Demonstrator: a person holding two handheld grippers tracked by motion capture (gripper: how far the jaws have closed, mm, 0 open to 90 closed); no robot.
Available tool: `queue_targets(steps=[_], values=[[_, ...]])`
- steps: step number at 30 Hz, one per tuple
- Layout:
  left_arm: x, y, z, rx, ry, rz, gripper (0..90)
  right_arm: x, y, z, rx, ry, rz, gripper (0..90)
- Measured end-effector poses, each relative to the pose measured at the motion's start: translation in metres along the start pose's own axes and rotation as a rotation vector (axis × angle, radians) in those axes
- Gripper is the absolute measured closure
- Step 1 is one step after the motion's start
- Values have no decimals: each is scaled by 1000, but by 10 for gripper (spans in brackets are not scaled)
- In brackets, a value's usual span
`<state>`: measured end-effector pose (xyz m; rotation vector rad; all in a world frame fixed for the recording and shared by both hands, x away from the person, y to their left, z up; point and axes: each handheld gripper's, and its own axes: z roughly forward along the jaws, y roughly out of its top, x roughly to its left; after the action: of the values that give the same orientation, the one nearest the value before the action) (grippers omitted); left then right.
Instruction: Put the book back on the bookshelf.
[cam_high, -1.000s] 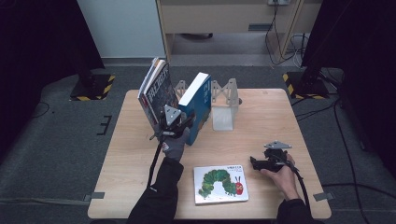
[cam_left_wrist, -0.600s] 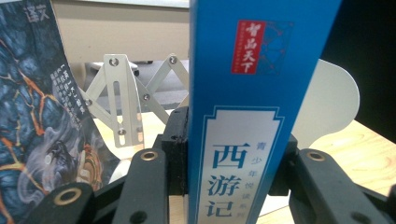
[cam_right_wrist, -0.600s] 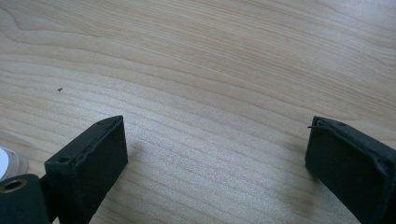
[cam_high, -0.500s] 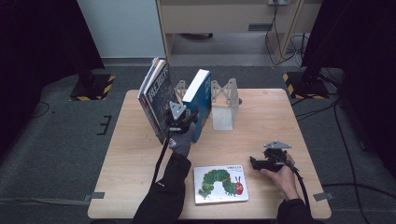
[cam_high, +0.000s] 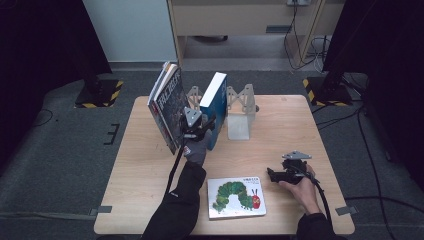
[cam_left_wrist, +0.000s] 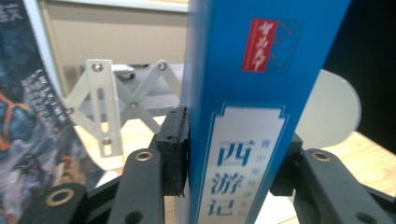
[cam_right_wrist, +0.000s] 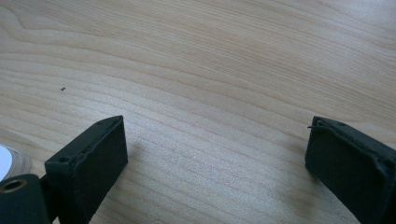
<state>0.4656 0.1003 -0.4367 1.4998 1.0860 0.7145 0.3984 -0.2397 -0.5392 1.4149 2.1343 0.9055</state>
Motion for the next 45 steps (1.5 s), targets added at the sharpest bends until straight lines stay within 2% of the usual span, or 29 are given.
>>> queue_targets(steps=[2, 4, 7, 8, 11, 16, 18, 27, 38, 45], values=[[1, -2, -4, 4, -16, 18, 558, 0, 0, 0, 0, 1, -2, 60], [2, -5, -8, 11, -32, 9, 560, 0, 0, 0, 1, 2, -5, 60], [4, -13, -13, 15, -43, 16, 563, 0, 0, 0, 1, 2, -6, 60], [5, -16, -14, 21, -48, 12, 565, 0, 0, 0, 2, 2, -7, 60], [6, -21, -15, -4, -52, -9, 568, 0, 0, 0, 2, 2, -6, 60], [2, -17, -14, 25, -31, 4, 578, 0, 0, 0, 1, 2, -7, 60], [0, -15, -13, 36, -22, 21, 579, 0, 0, 0, 2, 3, -7, 60], [-5, -9, -5, 57, 1, 16, 579, 0, 0, 0, 3, 4, -9, 60], [-11, -3, 9, 86, -2, 5, 571, 1, 0, 0, 2, 6, -9, 60], [-16, 0, 15, 97, -23, 23, 558, 1, 0, 0, 3, 11, -11, 60]])
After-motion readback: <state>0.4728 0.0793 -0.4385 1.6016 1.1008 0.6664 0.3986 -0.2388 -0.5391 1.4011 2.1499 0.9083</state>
